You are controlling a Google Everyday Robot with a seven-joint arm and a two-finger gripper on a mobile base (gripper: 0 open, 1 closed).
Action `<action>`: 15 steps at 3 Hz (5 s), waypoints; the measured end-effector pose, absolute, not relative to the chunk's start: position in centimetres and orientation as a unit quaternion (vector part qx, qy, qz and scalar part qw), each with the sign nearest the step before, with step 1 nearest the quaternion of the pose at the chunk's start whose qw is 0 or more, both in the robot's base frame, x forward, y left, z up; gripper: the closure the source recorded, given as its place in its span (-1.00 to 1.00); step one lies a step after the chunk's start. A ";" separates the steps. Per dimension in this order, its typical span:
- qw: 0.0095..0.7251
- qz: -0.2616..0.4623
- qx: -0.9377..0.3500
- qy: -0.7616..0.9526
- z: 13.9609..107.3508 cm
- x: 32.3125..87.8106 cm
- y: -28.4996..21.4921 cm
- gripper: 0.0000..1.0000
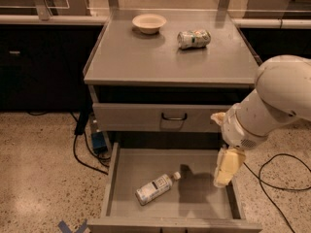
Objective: Pick blue plastic bottle from middle drawer and place on counter
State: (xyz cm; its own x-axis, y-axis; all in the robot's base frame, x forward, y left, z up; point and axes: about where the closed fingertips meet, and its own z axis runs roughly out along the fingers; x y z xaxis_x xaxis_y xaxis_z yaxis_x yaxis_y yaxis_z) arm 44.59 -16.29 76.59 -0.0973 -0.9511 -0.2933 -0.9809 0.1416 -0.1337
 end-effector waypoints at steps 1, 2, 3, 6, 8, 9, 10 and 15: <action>0.162 0.050 -0.660 0.732 74.6 45.0 -16.0 -1.00; 0.159 0.042 -0.667 0.726 70.9 45.7 -15.5 -1.00; 0.147 0.036 -0.675 0.722 66.2 46.6 -14.8 -1.00; 0.140 0.048 -0.694 0.705 58.8 48.8 -12.1 -1.00; 0.134 0.064 -0.726 0.671 53.3 51.4 -8.5 -1.00; 0.130 0.069 -0.735 0.662 49.9 51.6 -6.7 -1.00; 0.134 0.068 -0.736 0.661 46.9 51.6 -5.3 -1.00; 0.081 0.117 -0.763 0.630 36.3 50.2 -0.1 -1.00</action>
Offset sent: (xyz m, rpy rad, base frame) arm 0.0248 0.0112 -0.1152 -0.0432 -0.0464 0.0507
